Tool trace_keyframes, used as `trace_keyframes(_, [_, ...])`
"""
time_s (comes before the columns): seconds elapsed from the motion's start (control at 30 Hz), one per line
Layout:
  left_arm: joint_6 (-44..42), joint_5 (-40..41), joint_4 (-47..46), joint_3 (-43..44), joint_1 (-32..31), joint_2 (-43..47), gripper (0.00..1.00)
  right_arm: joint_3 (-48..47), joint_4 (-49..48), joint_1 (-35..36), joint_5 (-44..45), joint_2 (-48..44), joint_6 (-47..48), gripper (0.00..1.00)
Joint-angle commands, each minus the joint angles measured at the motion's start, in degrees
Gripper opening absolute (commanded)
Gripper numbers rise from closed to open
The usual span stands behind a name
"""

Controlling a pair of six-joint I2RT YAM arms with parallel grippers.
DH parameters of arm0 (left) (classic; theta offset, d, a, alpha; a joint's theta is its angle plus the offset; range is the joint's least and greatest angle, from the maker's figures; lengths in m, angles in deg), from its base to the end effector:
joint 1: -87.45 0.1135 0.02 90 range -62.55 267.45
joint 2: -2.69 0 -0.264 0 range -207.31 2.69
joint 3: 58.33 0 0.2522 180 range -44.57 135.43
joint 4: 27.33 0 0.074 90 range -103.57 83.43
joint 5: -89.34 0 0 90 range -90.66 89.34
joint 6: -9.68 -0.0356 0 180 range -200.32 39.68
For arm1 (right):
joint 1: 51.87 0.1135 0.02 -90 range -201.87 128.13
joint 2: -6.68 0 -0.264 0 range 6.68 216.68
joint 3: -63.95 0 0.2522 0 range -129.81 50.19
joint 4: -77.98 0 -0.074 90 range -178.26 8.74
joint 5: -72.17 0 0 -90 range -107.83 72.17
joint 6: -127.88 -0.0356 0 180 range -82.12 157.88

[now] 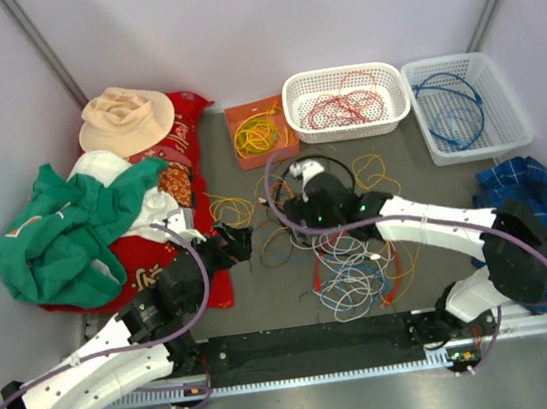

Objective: Untangle the cables

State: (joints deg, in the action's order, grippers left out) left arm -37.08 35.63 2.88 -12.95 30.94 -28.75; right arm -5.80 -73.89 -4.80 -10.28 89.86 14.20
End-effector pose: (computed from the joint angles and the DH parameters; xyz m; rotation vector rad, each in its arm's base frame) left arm 0.0938 -0.1036 0.2832 -0.2306 1.8325 -0.6496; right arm 0.2185 0.2280 0.2446 -0.4057 2.3019 0.4827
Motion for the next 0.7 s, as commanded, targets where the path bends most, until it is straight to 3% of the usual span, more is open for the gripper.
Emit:
trace_keyframes(0.0, [1.3,1.9,1.4,1.6,0.1,-0.9,0.98,4.5,-4.8,8.2,0.0,-5.7,4.4,0.78])
trace_keyframes(0.13, [3.0,1.8,2.0,1.3,0.2,-1.7,0.98,8.3,-7.4,13.2,-0.6,-7.1,7.1,0.74])
trace_keyframes(0.37, [5.3,1.1,3.3,0.7,0.2,-1.3,0.98,9.8,-8.7,13.7,5.0,-4.3,7.9,0.71])
trace_keyframes(0.67, [6.2,0.9,5.0,1.2,0.1,-0.4,0.98,5.8,-9.5,13.6,6.4,7.6,9.4,0.67])
